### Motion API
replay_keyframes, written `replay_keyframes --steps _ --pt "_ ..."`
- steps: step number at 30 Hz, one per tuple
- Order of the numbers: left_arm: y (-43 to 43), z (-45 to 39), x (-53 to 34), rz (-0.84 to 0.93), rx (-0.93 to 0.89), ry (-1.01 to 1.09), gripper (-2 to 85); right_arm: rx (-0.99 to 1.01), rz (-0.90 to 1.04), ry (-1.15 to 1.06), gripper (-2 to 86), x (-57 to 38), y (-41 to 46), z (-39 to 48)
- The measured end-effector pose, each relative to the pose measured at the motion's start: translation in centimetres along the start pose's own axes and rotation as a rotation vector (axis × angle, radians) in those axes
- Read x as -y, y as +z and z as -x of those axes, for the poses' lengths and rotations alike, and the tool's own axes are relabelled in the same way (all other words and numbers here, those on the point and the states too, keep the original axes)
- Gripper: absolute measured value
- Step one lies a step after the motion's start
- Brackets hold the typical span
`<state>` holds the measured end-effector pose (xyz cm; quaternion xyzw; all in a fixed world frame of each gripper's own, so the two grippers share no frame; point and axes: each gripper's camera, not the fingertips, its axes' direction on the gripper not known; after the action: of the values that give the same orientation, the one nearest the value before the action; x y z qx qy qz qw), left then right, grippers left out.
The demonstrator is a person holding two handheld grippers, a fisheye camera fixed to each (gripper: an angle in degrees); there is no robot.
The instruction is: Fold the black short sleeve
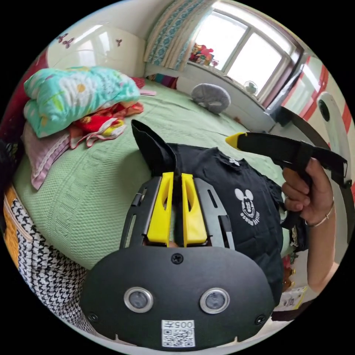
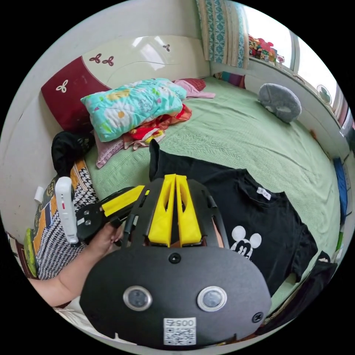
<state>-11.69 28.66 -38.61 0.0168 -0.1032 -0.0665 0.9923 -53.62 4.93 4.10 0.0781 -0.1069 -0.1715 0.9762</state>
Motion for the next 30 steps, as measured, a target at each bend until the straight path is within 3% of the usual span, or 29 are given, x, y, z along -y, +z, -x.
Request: replay_keyframes --steps 7,13,18,23,30 --pt "5.7 -6.5 -3.3 0.129 -0.148 0.116 5.2 0.059 -0.002 0.137 2.9 -3.3 1.4 -7.0" --pt "9.0 -8.3 -5.7 0.292 -0.146 0.178 4.1 0.073 0.092 0.191 9.7 -5.8 5.5 -10.4" --pt "7.8 -7.9 -6.2 0.248 -0.042 0.192 8.2 0.025 0.128 0.243 11.0 -6.6 8.3 -12.4" --pt "7.9 -5.6 -4.9 0.177 0.141 0.105 10.7 0.035 0.155 0.291 8.9 -6.9 11.7 -13.2" --pt "10.5 -3.9 -2.6 0.156 0.205 0.016 11.6 -0.074 0.071 0.255 -0.5 -8.5 11.0 -11.8"
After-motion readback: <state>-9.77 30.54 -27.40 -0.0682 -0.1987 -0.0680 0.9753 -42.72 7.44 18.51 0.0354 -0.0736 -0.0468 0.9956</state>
